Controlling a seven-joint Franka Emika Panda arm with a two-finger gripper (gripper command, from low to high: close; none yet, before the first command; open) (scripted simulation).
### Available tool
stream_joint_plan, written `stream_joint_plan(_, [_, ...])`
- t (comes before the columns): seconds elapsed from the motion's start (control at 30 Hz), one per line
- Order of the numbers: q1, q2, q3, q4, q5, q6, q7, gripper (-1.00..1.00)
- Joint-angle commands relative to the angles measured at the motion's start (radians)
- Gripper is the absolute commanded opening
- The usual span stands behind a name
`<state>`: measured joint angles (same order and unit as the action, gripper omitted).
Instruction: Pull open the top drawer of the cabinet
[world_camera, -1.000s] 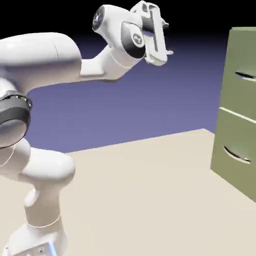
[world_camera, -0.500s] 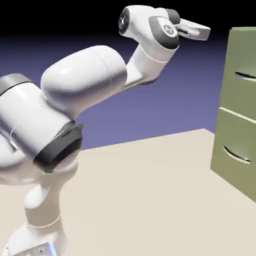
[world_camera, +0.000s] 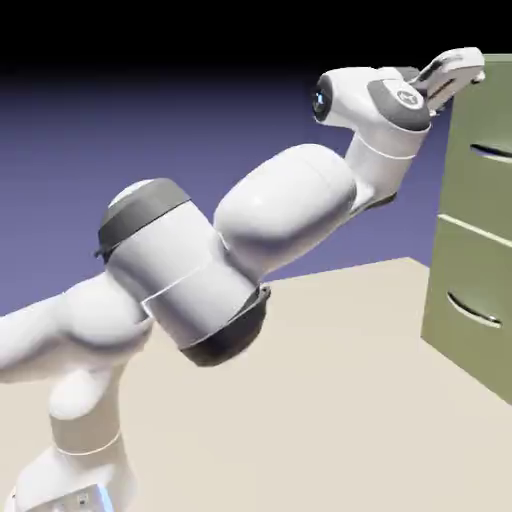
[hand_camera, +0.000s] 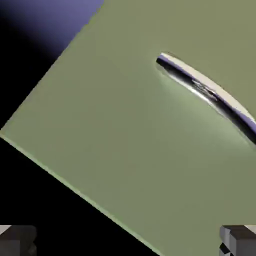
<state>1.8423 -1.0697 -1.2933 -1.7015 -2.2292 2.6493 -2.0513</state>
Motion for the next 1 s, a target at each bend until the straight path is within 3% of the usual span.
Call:
stream_joint_plan(0.0, [0.029,-0.008,-0.02,0.017,-0.035,-0.006,-0.044,0.0])
stream_joint_plan(0.33, [0.3,-0.082,-0.212,0.182,-0.366,-0.064,-0.458,0.0])
stream_joint_plan(0.63, [0.494,-0.142,-0.266,0.463,-0.326,0.021,-0.582,0.0])
stream_joint_plan(0.67, [0.494,-0.142,-0.266,0.463,-0.326,0.021,-0.582,-1.0])
stream_joint_plan(0.97, [0.296,-0.095,-0.2,0.173,-0.369,-0.072,-0.47,-1.0])
